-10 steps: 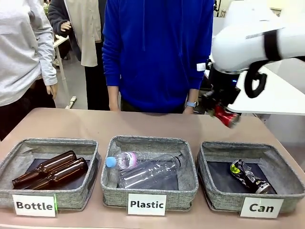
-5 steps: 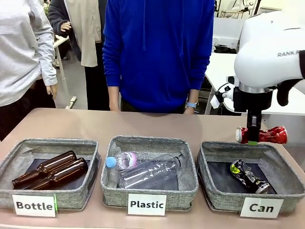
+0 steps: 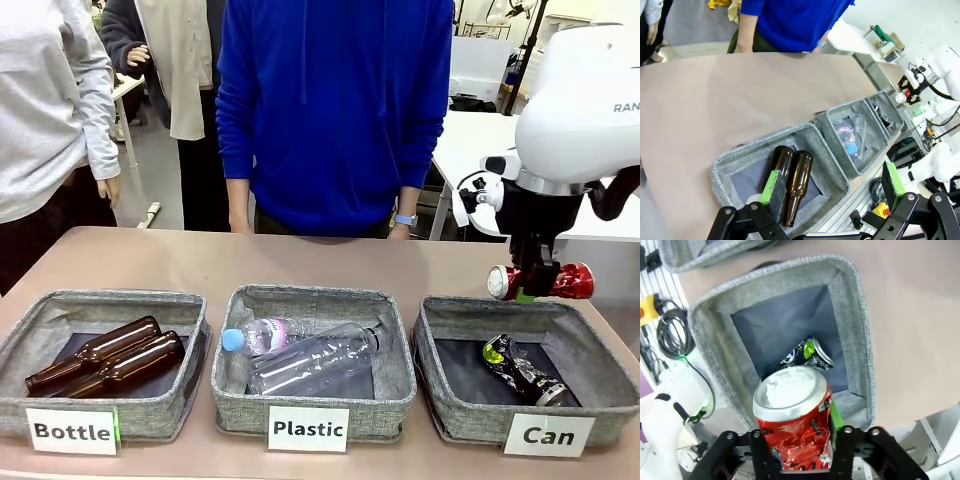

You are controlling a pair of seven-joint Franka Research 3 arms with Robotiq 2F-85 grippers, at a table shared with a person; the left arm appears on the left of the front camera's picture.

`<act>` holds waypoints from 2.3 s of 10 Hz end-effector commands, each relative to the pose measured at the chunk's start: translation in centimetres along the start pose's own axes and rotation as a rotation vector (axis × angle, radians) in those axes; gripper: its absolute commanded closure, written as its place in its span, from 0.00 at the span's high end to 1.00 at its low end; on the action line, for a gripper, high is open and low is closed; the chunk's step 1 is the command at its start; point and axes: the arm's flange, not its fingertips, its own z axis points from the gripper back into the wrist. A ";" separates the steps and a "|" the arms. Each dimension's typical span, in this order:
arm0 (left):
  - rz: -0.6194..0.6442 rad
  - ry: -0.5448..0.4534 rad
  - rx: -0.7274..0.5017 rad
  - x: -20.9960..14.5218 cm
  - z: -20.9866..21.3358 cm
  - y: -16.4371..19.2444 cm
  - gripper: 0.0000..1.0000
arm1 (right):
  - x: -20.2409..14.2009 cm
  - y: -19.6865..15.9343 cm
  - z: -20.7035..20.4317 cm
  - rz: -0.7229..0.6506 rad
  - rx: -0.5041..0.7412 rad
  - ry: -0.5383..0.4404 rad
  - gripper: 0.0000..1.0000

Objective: Sort the can waste into the basket.
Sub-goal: Pick up the can waste from the table and place it in the right Fabric basket.

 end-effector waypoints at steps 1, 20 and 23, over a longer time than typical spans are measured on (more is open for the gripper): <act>0.009 -0.015 -0.004 0.2 0.0 -0.1 1.00 | 0.0 0.0 -0.3 -0.005 0.019 -0.033 0.99; 0.009 -0.015 -0.004 0.2 0.0 -0.1 1.00 | -15.1 6.8 -8.4 -1.278 1.440 -2.159 1.00; 0.009 -0.015 -0.004 0.2 0.0 -0.1 1.00 | -16.7 6.1 -10.7 -0.920 1.512 -1.073 1.00</act>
